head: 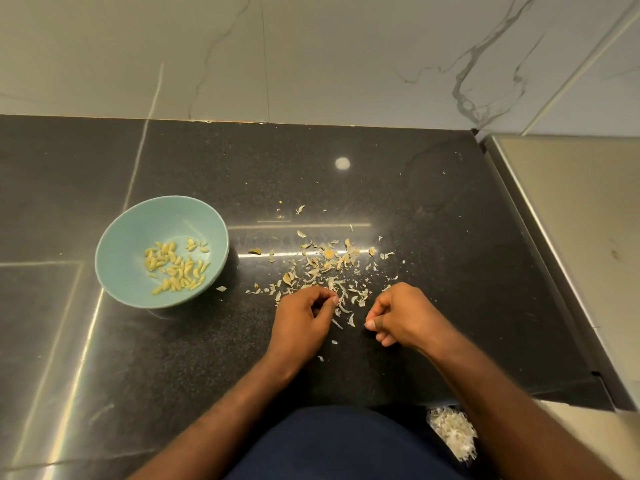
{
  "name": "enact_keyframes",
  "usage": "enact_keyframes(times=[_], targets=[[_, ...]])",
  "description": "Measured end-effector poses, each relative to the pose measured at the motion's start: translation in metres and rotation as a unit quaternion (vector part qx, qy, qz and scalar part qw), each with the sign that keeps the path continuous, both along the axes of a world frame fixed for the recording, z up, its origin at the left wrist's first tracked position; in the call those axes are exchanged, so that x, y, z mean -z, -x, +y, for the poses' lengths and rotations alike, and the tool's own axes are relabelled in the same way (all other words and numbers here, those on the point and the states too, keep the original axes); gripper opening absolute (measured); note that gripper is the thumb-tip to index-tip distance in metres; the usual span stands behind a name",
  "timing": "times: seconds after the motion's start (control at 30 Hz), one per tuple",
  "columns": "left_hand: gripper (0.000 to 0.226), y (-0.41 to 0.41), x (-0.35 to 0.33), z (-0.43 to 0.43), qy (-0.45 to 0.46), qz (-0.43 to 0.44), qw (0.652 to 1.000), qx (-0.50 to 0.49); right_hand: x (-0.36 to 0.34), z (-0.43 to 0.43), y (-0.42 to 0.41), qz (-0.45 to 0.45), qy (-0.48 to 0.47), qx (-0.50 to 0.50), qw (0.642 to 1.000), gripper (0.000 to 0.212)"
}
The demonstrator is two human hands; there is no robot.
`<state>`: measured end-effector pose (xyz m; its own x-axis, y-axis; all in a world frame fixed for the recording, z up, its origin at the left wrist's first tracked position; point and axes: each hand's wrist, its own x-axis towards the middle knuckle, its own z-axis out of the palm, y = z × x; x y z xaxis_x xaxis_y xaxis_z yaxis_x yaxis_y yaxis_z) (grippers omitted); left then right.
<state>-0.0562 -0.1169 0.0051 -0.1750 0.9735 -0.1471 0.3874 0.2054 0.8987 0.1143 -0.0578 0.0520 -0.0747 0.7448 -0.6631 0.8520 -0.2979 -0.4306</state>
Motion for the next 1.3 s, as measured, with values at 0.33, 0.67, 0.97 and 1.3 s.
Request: enact_keyframes(times=[0.33, 0.67, 0.97, 1.3], targets=[[0.012, -0.002, 0.001, -0.003, -0.046, 0.039, 0.998, 0.004, -0.004, 0.003, 0.018, -0.084, -0.005, -0.024, 0.996, 0.009], [0.01, -0.003, 0.0, -0.005, -0.04, 0.059, 0.997, 0.013, -0.006, -0.009, 0.022, -0.132, -0.084, -0.084, 0.984, 0.003], [0.01, 0.013, -0.061, -0.016, 0.055, -0.186, 0.981, 0.012, -0.041, -0.045, 0.004, 0.306, -0.122, 0.155, 0.931, 0.019], [0.011, 0.026, -0.095, -0.02, 0.023, -0.273, 0.961, 0.043, -0.071, -0.051, 0.028, 0.365, -0.182, 0.106, 0.907, 0.019]])
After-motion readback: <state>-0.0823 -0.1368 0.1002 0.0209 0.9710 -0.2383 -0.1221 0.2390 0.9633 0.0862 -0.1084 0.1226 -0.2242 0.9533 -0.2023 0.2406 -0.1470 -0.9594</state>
